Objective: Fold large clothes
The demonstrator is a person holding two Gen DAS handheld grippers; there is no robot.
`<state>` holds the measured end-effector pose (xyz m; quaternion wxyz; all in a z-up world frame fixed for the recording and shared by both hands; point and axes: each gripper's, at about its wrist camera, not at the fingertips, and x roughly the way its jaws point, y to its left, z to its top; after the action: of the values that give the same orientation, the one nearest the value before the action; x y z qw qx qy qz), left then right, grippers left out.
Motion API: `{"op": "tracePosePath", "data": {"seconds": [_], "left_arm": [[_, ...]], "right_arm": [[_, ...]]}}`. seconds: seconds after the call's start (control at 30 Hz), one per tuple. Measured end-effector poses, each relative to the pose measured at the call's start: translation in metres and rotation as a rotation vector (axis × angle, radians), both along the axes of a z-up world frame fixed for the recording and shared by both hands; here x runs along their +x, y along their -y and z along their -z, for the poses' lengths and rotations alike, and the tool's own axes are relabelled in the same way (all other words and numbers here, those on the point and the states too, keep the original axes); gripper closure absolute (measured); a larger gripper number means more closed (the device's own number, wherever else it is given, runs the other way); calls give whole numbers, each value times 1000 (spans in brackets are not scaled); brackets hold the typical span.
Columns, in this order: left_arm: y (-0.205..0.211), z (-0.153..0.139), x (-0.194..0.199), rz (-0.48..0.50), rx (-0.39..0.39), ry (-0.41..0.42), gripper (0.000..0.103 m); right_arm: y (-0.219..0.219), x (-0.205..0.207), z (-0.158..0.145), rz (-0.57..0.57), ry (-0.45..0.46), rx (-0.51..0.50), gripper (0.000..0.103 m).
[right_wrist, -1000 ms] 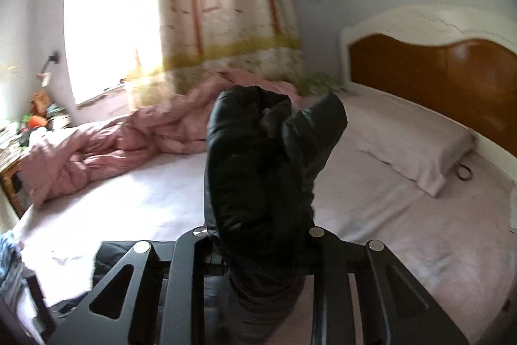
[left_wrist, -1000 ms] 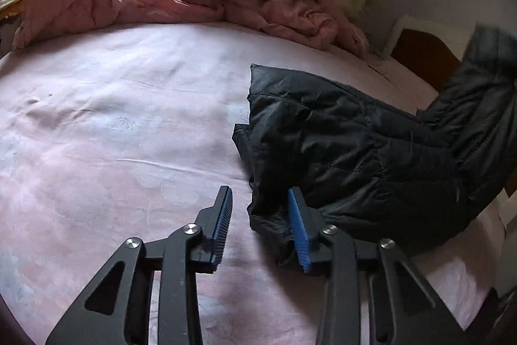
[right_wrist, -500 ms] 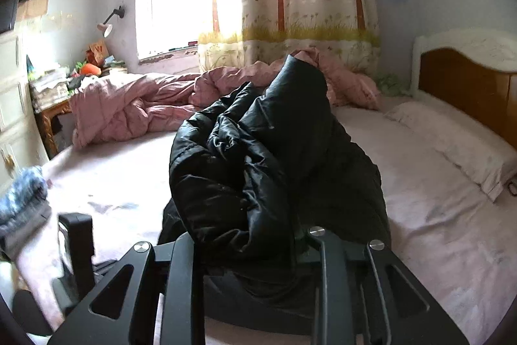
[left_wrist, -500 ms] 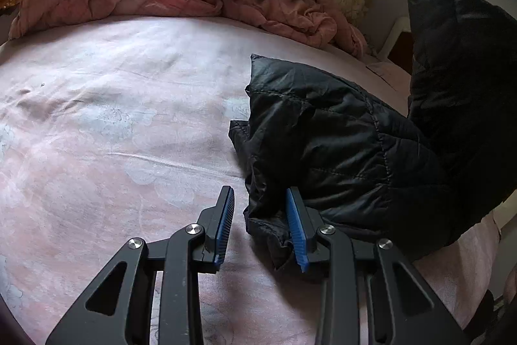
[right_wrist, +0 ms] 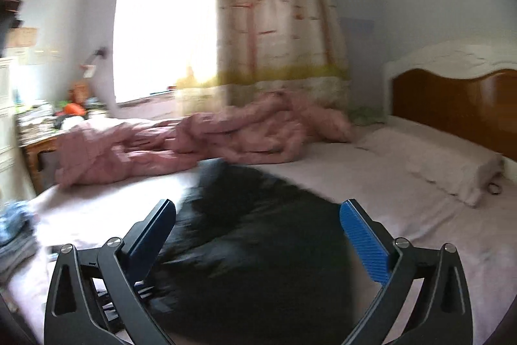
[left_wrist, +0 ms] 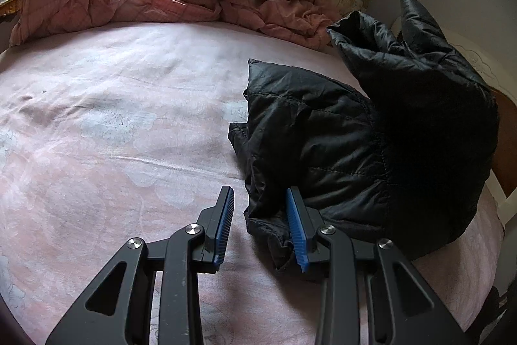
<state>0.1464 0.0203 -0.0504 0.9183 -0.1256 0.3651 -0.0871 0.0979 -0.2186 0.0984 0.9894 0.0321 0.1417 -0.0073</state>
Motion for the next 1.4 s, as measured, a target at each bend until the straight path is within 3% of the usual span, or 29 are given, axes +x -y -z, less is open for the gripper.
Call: {"op": "tracePosePath", "data": {"seconds": [0.07,0.2,0.27,0.43,0.53,0.6,0.77,1.0,1.03,1.1,1.23,1.33,1.4], "left_arm": [[0,1,0,1,3,-1,70],[1,4,1,-7,11,-9,68],[1,6,3,-3,9,-16,68],[0,10,6,-3,-5,-31,66],[-1,11,7,-25,5,-34,60],[-2,11,6,-39,15,-30,59],[-5,13,6,-40,-3,-37,63],[-5,6,2,-46,16,-24,69],[-7,-1,-3,-90,49,-14,69],[-16,-35,-28,-159,82,114,70],[-25,-94,-62,-150,71,339,50],[-17,-110,-63,-37,-11,365,32],[-2,-109,-57,46,-11,345,28]], "right_arm": [[21,14,2,52,-37,43,0],[96,60,22,109,-185,351,0],[128,92,44,100,-311,471,0],[153,130,93,73,-477,554,1],[143,144,120,-41,-564,647,5],[128,144,122,-83,-559,613,5],[69,137,112,-186,-546,379,5],[28,112,100,-198,-496,191,4],[24,112,101,-187,-493,170,4],[25,110,100,-174,-496,158,4],[29,108,99,-168,-490,157,4],[22,108,100,-144,-479,116,4],[14,106,98,-118,-464,74,4]]}}
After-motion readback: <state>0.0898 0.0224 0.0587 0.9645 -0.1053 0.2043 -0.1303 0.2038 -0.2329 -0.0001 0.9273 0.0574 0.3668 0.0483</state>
